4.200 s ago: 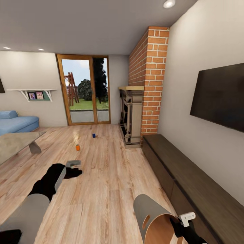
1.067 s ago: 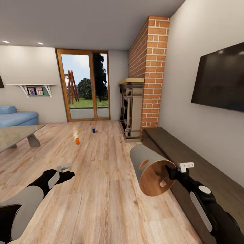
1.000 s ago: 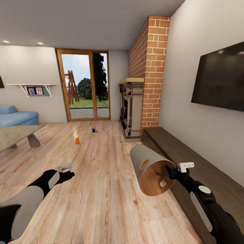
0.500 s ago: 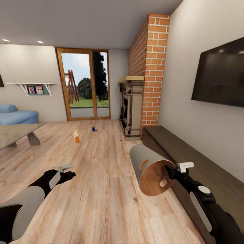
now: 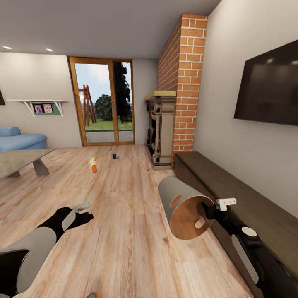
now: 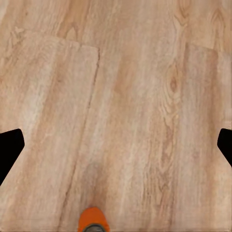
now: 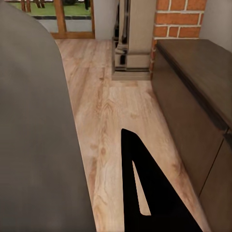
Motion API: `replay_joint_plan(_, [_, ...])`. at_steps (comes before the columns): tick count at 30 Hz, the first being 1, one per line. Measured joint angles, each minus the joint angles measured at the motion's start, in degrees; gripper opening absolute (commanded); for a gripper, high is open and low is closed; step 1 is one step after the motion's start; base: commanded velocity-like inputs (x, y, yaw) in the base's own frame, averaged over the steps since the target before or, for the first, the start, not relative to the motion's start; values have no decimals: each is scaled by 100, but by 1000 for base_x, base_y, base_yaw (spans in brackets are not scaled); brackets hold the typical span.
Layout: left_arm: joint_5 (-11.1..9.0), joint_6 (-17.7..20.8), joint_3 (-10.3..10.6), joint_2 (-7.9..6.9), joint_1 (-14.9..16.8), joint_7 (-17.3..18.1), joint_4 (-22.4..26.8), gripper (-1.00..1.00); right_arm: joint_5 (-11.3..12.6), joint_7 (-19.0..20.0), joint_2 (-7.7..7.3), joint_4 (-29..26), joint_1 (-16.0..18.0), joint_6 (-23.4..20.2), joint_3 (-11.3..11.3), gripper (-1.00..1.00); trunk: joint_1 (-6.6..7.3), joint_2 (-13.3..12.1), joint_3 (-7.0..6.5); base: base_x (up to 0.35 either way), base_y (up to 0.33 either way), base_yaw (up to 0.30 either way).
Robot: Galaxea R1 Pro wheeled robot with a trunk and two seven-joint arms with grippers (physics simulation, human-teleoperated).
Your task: Put the three can of soda from the living room inside the tash can in the kitchen.
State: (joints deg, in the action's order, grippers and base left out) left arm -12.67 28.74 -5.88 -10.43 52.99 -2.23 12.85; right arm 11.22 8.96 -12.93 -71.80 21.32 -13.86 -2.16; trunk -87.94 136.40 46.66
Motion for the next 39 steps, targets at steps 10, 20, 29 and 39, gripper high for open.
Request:
replay_joint_plan(10, [-7,589,0,13,-2,-68,-17,100,0,7,20,13,0,-4,0,-100,-220,401,179,0,0,0])
replay_joint_plan(20, [-11,895,-6,14,0,-51,-22,100,-9,1,31,42,0,-3,1,-100,-382,687,371,0,0,0])
replay_joint_plan(29, [-24,1056,-9,24,-4,-83,-20,100,-12,0,42,59,0,-2,1,-100,-405,699,571,0,0,0])
replay_joint_plan(39, [-25,1063,-9,93,-7,-74,-20,100,-13,-1,44,62,0,-2,1,-100,-431,712,792,0,0,0])
